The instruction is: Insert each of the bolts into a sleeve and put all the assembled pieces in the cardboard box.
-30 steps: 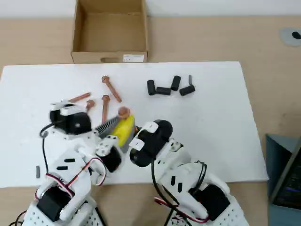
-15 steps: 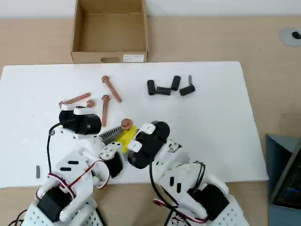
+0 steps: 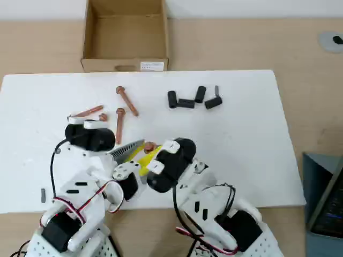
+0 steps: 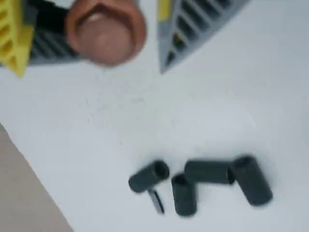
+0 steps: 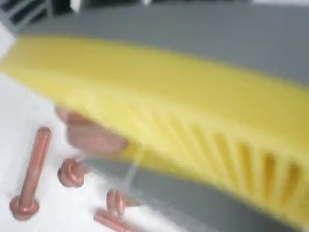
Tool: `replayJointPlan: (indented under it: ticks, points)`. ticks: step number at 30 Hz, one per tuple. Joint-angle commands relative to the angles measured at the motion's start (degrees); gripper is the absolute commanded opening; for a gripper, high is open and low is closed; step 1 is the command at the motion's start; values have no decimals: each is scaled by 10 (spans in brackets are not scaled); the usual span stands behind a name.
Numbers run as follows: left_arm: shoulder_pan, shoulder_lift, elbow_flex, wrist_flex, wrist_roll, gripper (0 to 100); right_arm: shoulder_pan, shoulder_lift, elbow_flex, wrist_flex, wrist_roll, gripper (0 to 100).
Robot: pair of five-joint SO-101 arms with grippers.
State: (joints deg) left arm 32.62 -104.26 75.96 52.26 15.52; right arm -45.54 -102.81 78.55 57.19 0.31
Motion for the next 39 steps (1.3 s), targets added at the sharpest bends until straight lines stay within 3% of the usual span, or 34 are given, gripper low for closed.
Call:
replayJointPlan:
  ticks: [1,8,13,18,21,26,34,39]
  points:
    - [-20,-1,-54,1,-23,193,-5,-10,-4,-16,3,9]
    - [-63,-1,-119,1,-30,173,-5,-10,-6,-16,-4,9]
    - [-137,-2,-127,-4,-30,0,0,-10,-7,-16,-39,9]
    - [-229,-2,-117,1,-72,1,77,-10,-17,-16,-66,9]
    - [-287,-3,-71,-4,-116,2,123,-6,-30,-12,-71,9]
    - [-367,-3,33,-4,-121,2,186,-4,-52,-11,-71,9]
    - [-380,-3,159,-9,-123,2,225,97,-145,34,-110,9]
    - [-380,-3,208,-69,-123,2,225,236,-236,3,-112,9]
